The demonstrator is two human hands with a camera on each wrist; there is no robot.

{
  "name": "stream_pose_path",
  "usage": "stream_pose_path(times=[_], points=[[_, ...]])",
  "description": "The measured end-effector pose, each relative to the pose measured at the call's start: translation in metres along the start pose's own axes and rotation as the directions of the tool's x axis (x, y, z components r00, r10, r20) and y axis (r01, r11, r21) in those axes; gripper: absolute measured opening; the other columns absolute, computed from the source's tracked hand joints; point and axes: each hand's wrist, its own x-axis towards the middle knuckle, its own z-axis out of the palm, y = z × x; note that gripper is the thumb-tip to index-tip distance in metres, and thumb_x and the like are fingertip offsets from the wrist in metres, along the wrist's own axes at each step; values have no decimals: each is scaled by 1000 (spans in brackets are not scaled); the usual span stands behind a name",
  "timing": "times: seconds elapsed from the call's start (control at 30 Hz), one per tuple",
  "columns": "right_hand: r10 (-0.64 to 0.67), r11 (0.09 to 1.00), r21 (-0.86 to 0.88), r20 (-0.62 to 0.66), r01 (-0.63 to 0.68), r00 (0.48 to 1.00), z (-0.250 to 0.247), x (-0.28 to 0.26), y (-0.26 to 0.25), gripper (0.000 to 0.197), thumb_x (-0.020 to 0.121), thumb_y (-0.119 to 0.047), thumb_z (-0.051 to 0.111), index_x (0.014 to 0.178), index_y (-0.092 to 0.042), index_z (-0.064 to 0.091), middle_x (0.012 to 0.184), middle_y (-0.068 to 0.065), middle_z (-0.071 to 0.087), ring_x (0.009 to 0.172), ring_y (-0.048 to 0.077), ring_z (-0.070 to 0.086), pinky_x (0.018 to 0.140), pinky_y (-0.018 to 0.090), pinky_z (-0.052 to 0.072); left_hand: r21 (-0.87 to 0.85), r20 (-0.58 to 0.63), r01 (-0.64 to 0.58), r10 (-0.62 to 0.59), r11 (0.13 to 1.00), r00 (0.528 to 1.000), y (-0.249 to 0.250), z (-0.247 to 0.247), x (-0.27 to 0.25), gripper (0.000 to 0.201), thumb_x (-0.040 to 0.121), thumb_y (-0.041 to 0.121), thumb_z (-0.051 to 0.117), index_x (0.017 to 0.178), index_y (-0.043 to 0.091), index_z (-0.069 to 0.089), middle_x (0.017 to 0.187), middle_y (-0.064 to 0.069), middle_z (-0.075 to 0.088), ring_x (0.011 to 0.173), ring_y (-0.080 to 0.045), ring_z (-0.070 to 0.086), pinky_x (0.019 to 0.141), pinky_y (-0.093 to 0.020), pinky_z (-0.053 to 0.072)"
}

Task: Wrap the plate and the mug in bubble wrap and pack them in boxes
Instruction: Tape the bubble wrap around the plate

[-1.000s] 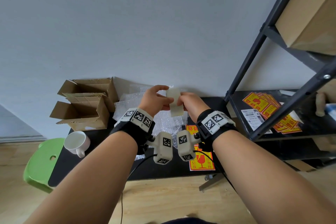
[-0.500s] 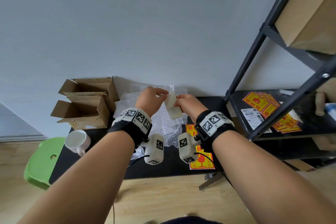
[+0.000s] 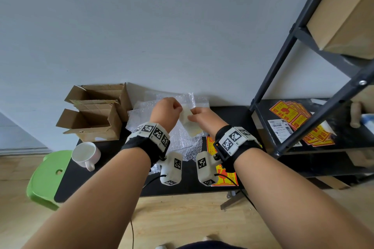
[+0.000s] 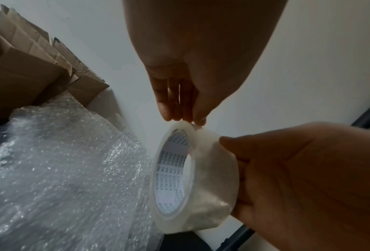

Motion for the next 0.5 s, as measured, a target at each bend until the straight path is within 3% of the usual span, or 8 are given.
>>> stream_pose_path(times=[0.27,0.4,0.5], points=[[-79,964,-256,-19,72,997,5,0,2,20,98,-28,48,106,-13,59,93,-1,58,84,16,54,61,23,38,116,74,21,-30,993,997,-8,3,-1,20,97,15,45,103,5,61,104,-10,64,91,-24,58,75,-31,43],[-91,954,-292,-63,69,994,5,-1,6,17,95,-32,52,97,-15,56,85,-4,55,81,14,53,61,24,37,99,134,33,-46,995,990,-12,6,-2,23,97,13,43,106,2,61,106,-13,66,95,-27,61,82,-36,49],[-80,959,-279,-86,53,993,7,-2,8,23,92,-36,57,106,-17,53,91,-4,56,82,14,55,64,26,40,94,168,38,-54,995,984,-16,8,-3,22,98,13,41,105,3,60,105,-12,66,93,-24,62,81,-35,51]])
